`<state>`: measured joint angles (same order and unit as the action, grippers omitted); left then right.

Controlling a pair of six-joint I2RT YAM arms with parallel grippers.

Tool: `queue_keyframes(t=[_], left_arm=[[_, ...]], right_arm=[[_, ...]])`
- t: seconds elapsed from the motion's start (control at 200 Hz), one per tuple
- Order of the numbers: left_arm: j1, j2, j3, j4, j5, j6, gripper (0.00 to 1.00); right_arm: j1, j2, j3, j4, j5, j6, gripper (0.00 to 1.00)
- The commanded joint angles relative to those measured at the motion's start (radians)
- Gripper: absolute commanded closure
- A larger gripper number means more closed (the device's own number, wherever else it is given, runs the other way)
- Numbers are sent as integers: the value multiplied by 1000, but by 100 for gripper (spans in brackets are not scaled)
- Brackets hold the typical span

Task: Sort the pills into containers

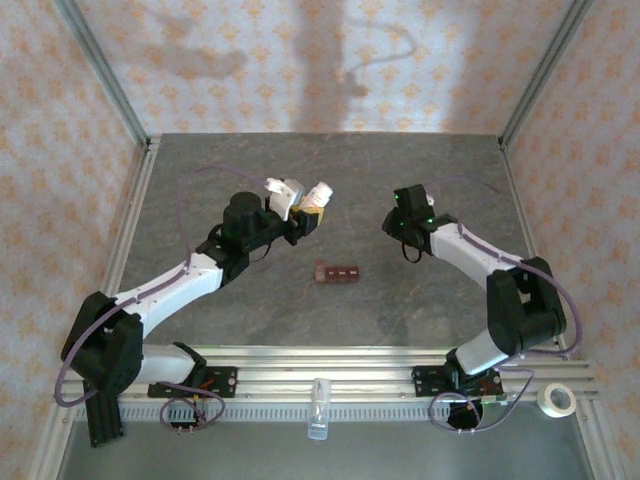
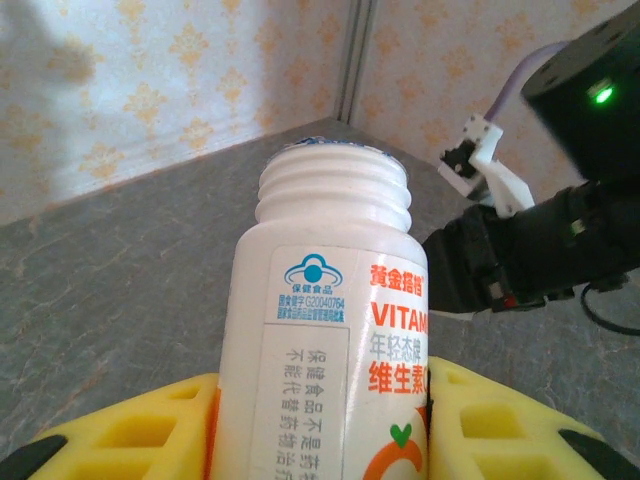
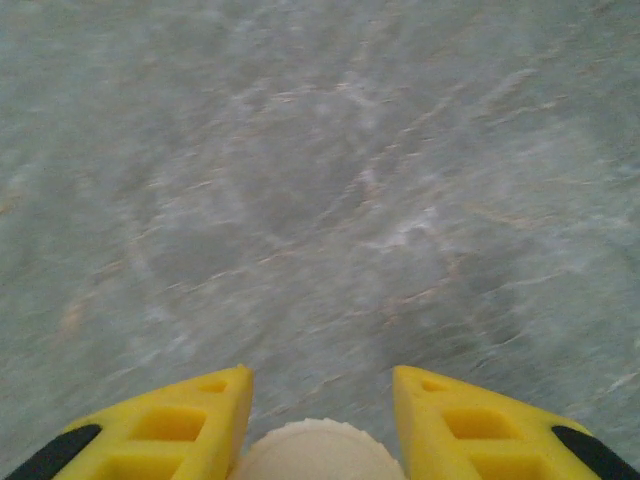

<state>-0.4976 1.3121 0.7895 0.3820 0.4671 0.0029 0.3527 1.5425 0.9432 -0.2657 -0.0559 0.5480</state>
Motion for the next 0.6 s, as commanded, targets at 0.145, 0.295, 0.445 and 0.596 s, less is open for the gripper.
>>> queue_keyframes(t=[0.145, 0.295, 0.445, 0.596], left_arm=[[-6, -17, -10, 16, -48, -19, 100], [-6, -11, -5, 10, -53, -17, 100], [-6, 4, 1, 10, -56, -17, 100], [-6, 17, -4, 29, -56, -39, 100]], right_arm=[[12, 143, 19, -26, 273, 70, 71], [18, 205, 18, -32, 315, 119, 70], [39, 232, 15, -40, 317, 129, 59], [44, 227, 34, -64, 280, 113, 33]])
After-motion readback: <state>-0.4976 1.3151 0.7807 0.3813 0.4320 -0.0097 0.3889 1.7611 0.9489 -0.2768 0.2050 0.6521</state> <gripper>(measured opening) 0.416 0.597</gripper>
